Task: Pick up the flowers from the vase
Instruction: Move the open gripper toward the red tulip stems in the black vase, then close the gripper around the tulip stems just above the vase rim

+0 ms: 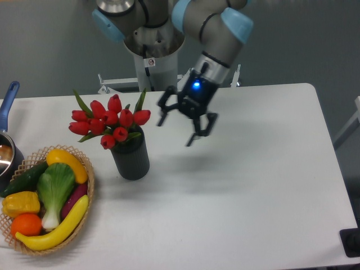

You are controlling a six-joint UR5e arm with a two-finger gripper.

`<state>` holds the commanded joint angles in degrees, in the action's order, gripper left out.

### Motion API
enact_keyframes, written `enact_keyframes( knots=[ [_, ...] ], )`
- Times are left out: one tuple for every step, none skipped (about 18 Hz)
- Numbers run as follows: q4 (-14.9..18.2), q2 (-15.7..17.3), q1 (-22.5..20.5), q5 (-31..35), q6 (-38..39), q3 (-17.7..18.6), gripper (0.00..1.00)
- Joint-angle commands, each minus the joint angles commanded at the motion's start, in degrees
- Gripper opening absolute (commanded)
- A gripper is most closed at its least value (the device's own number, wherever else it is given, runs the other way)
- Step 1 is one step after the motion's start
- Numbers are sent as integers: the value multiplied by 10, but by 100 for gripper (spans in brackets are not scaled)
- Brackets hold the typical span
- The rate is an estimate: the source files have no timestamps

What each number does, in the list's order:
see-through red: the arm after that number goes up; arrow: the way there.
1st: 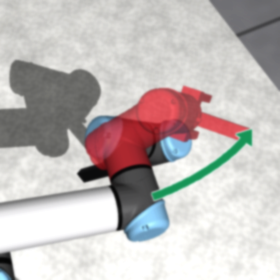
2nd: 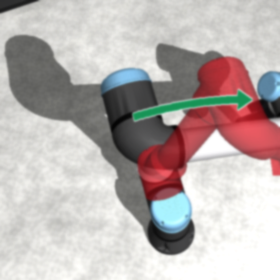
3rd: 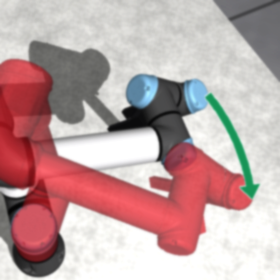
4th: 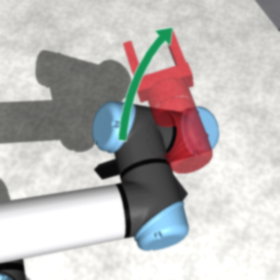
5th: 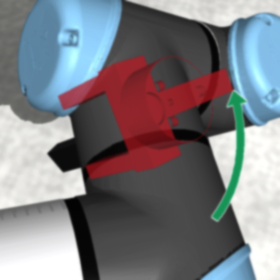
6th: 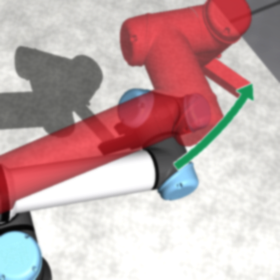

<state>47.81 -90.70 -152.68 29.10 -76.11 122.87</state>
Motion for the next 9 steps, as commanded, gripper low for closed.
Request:
enact_keyframes(
  knots=[
    [1, 2, 4, -6, 0, 1, 100],
    [1, 3, 7, -8, 0, 4, 100],
    [1, 5, 6, -8, 0, 5, 100],
    [2, 6, 5, -7, -1, 8, 100],
    [2, 9, 3, -6, -1, 16, 100],
    [2, 16, 0, -5, -1, 21, 100],
    [3, 23, 0, -5, -1, 26, 100],
    [3, 29, 0, -5, -1, 31, 100],
    [3, 31, 0, -4, -1, 34, 100]
  ],
)
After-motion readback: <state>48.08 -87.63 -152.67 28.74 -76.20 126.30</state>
